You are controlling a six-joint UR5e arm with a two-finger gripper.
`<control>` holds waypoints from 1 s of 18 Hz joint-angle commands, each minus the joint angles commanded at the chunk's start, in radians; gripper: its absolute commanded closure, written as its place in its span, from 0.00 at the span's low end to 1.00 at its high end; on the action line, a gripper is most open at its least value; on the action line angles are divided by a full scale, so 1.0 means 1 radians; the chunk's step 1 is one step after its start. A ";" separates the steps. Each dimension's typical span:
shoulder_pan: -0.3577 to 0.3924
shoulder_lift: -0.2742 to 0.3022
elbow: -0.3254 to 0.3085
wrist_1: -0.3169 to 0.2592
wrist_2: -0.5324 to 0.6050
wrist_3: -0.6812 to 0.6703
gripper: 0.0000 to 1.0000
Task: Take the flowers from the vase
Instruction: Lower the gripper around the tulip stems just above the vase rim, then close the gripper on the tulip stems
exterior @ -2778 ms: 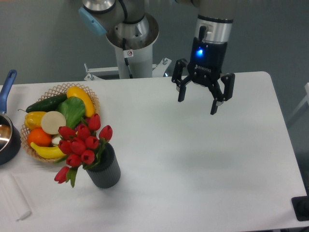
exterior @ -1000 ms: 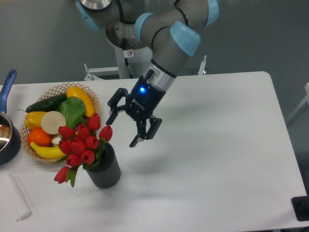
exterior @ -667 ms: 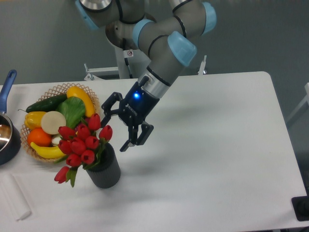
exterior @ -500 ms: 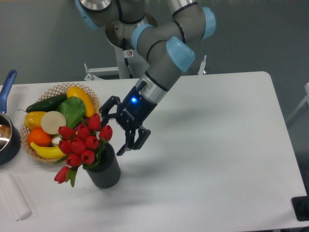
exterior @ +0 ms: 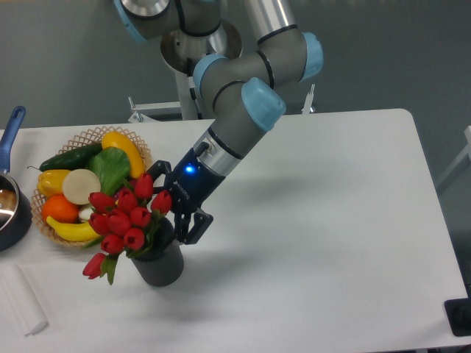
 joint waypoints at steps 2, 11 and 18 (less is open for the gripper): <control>-0.008 -0.006 0.000 0.009 0.000 -0.003 0.00; -0.008 -0.028 0.014 0.038 -0.002 -0.002 0.26; -0.008 -0.026 0.023 0.038 -0.002 0.000 0.39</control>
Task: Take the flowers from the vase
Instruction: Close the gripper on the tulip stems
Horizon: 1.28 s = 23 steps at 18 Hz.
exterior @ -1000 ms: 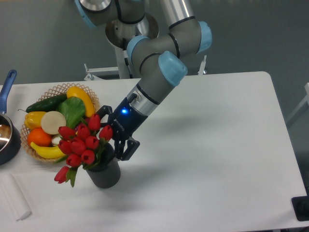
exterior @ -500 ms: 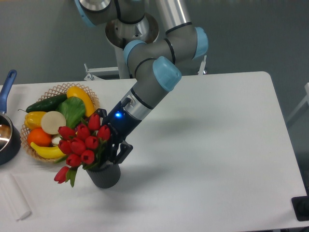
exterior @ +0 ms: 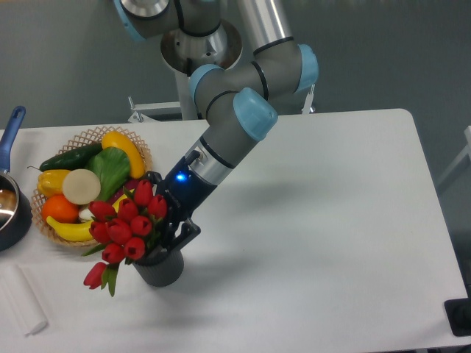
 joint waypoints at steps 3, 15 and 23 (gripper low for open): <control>0.000 0.002 -0.006 0.000 0.000 0.002 0.54; 0.012 0.012 -0.023 -0.003 -0.101 -0.037 0.56; 0.043 0.074 -0.021 -0.003 -0.103 -0.078 0.55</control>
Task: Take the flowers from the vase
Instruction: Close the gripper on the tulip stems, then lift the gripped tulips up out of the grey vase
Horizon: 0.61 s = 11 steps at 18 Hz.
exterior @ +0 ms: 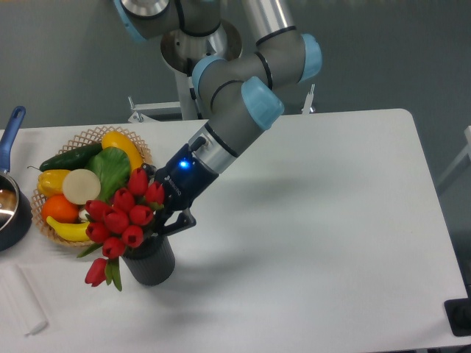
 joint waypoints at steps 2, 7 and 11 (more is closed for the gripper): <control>0.003 0.009 0.015 0.002 -0.002 -0.035 0.55; 0.051 0.028 0.029 0.000 -0.127 -0.098 0.55; 0.057 0.028 0.041 0.002 -0.150 -0.132 0.55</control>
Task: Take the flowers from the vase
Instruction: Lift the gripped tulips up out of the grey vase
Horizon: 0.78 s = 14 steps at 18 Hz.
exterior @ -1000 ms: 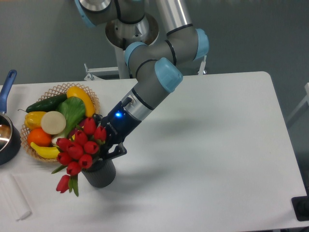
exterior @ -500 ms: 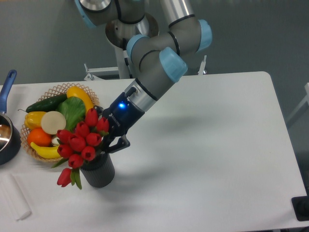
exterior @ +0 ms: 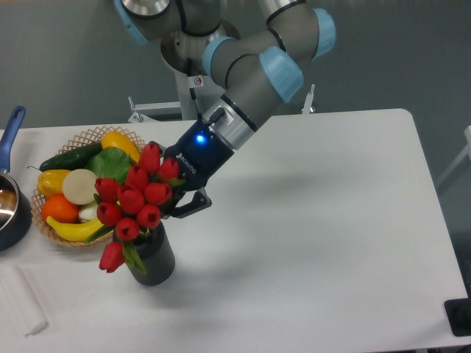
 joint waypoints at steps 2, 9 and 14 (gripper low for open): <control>0.000 0.002 0.002 0.000 -0.002 -0.002 0.55; 0.006 0.002 0.055 0.000 -0.014 -0.081 0.55; 0.029 0.003 0.083 -0.002 -0.034 -0.112 0.55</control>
